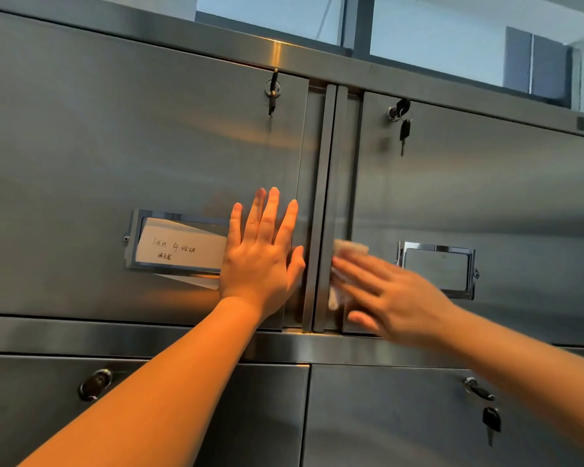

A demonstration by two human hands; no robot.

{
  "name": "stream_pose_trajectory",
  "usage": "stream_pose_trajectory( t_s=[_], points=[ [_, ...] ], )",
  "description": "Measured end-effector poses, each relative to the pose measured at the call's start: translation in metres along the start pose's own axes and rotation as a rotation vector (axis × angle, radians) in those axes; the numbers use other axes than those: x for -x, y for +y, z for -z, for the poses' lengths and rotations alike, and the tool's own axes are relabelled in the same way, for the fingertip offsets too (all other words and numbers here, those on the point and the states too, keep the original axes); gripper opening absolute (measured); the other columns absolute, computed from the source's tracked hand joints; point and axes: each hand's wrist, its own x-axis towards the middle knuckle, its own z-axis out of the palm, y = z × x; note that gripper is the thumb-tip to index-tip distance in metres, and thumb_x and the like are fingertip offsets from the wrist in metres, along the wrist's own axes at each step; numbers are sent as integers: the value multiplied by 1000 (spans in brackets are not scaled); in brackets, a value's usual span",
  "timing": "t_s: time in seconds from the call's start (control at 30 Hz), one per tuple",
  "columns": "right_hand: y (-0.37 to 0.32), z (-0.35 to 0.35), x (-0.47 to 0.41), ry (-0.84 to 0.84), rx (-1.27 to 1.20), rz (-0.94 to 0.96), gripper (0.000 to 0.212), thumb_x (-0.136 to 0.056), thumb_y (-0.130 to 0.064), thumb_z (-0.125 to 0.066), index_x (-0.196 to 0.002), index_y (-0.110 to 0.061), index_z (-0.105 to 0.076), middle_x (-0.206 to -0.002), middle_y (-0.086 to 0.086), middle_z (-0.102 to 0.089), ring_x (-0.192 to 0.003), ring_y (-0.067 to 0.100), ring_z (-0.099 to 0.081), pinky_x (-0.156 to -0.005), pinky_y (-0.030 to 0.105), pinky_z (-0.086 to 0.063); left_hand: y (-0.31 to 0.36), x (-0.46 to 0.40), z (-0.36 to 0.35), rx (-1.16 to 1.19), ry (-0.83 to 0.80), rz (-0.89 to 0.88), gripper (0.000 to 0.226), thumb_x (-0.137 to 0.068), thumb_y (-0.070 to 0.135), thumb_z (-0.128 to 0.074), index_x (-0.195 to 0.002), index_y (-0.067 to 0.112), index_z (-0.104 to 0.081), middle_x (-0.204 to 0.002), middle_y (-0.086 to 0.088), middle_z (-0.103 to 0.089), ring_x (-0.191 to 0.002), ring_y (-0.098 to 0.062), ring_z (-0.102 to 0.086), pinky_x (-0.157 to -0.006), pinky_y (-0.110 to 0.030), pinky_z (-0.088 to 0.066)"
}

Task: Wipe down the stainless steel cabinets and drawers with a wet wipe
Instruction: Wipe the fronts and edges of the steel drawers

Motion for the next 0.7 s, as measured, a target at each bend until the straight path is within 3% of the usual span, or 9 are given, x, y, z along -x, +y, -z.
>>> stream_pose_trajectory(
  t_s=[0.1, 0.17, 0.23, 0.33, 0.43, 0.57, 0.63, 0.7],
  points=[
    [38, 20, -37, -3, 32, -183, 61, -100, -47, -31, -142, -5, -47, -154, 18, -31, -146, 35, -21, -118, 48, -26, 0, 0, 0, 3, 6, 2, 65, -96, 47, -31, -154, 17, -29, -162, -14, -18, -151, -31, -13, -120, -55, -11],
    [51, 29, -56, -38, 26, -294, 67, -101, -54, -21, -147, -8, -39, -159, 15, -16, -149, 30, -7, -121, 41, -11, -1, 0, 0, 9, 1, 5, 65, -96, 47, -33, -154, 18, -29, -162, -14, -17, -151, -30, -11, -121, -54, -9],
    [47, 28, -61, -57, 9, -340, 72, -99, -58, -14, -150, -11, -32, -162, 12, -5, -150, 26, 3, -121, 38, -6, -2, 0, 0, 9, -3, 6, 65, -96, 47, -34, -155, 19, -28, -163, -13, -16, -151, -30, -10, -121, -53, -7],
    [19, 18, -39, -46, -11, -307, 68, -99, -55, -23, -147, -9, -35, -160, 15, -14, -149, 30, -7, -119, 47, -22, -2, 0, -1, 10, 9, 5, 65, -96, 46, -34, -154, 18, -29, -162, -14, -17, -151, -30, -12, -121, -54, -10],
    [-23, -2, 3, -54, -32, -160, 62, -99, -51, -38, -143, -8, -46, -155, 17, -30, -146, 33, -23, -112, 50, -35, -2, 0, 0, 11, 15, 6, 65, -96, 46, -34, -154, 17, -29, -162, -14, -18, -151, -31, -13, -120, -55, -12],
    [-30, -2, 17, -132, -22, -56, 61, -99, -52, -37, -143, -11, -47, -152, 15, -38, -143, 31, -31, -113, 49, -33, -1, 1, 1, 10, 13, 9, 64, -96, 46, -35, -154, 17, -31, -162, -14, -19, -150, -30, -14, -121, -54, -11],
    [-5, 11, -10, -95, 1, -153, 62, -99, -48, -33, -142, -6, -47, -149, 19, -40, -140, 34, -34, -114, 50, -32, -1, 0, 2, 11, 5, 6, 65, -96, 46, -35, -154, 17, -30, -162, -14, -18, -151, -30, -13, -121, -54, -9],
    [30, 25, -46, -68, 5, -285, 64, -101, -45, -29, -146, -1, -36, -153, 22, -30, -145, 36, -24, -118, 48, -25, 0, 0, 3, 7, 0, 9, 65, -96, 46, -34, -154, 18, -29, -162, -14, -18, -151, -30, -12, -121, -53, -8]
  ],
)
